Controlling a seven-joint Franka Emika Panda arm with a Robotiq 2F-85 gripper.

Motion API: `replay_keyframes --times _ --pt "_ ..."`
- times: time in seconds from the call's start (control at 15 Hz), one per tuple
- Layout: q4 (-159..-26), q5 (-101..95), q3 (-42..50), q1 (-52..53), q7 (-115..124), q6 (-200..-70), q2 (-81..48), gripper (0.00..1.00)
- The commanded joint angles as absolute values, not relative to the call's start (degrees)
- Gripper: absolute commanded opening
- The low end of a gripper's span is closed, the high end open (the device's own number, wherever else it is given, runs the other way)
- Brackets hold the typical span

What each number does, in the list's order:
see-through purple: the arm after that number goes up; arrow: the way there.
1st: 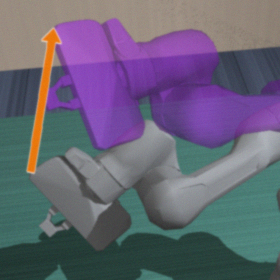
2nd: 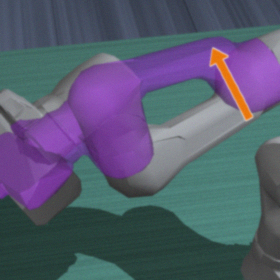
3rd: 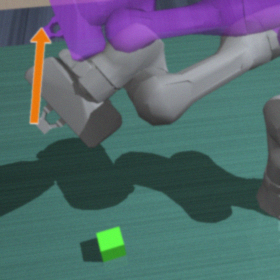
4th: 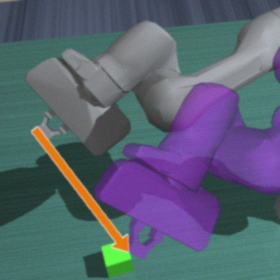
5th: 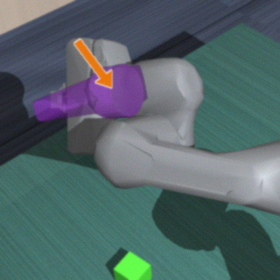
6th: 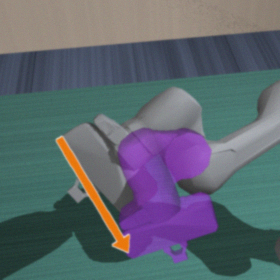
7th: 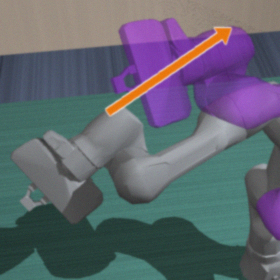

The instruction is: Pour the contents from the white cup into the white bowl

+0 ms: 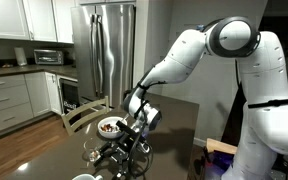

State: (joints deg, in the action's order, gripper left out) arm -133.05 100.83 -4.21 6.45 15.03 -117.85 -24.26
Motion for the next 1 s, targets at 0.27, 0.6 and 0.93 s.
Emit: replay_keyframes --times 0.27,0.6,0.93 --pt "-131.3 106.3 -5.2 7.6 15.1 -117.4 -27.5 0.6" --pt "-131.3 107.4 -5.3 7.7 15.4 -117.7 -27.6 0.26" --pt "-131.3 107.3 -5.2 7.7 15.6 -117.7 -27.5 0.0"
